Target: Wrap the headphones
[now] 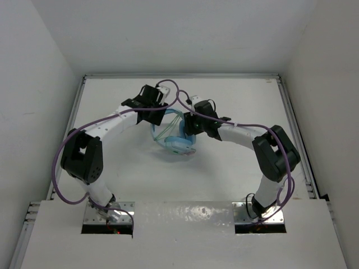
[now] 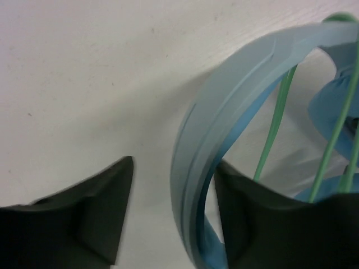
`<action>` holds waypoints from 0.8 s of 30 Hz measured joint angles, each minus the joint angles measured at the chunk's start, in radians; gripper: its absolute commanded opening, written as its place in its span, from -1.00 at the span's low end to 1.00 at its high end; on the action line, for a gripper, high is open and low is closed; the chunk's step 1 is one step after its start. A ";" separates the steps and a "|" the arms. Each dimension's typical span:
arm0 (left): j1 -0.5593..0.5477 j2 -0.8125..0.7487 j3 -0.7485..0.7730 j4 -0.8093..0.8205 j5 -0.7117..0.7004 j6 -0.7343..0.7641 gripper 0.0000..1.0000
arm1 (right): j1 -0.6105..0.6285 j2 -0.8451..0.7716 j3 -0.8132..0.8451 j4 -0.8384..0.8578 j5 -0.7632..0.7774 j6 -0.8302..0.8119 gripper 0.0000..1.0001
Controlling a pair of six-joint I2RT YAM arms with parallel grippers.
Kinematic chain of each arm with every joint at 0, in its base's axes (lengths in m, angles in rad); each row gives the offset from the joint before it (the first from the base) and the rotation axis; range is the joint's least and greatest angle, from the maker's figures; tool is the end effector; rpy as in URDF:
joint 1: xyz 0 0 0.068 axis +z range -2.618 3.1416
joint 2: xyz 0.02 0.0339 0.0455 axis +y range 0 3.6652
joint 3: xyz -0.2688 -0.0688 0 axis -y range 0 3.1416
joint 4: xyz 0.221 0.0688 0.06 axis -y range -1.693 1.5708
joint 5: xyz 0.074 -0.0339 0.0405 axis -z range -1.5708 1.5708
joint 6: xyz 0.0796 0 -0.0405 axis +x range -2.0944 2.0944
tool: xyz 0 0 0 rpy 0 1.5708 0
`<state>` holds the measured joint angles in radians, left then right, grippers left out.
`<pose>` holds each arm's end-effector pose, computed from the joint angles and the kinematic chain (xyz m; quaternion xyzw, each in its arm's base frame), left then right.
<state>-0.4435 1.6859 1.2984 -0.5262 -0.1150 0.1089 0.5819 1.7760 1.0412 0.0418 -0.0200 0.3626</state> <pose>0.3396 -0.1512 0.2314 0.2398 0.9142 0.0000 0.3267 0.3309 0.2196 0.1749 -0.1033 0.8993 0.2014 0.3743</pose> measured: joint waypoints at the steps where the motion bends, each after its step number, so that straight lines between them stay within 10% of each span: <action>1: 0.000 0.000 0.007 0.007 0.004 -0.001 0.35 | 0.000 0.000 0.001 -0.017 0.014 -0.001 -1.00; 19: 0.026 -0.095 0.052 0.041 0.026 -0.006 0.97 | -0.012 -0.007 0.032 -0.210 0.205 -0.025 -1.00; 24: 0.198 -0.211 0.045 0.017 0.090 -0.012 0.98 | -0.044 -0.064 0.066 -0.286 0.230 -0.032 -1.00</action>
<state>-0.2459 1.4754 1.3434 -0.5091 -0.0250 0.0967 0.5377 1.7123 1.1076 -0.2443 0.2096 0.3309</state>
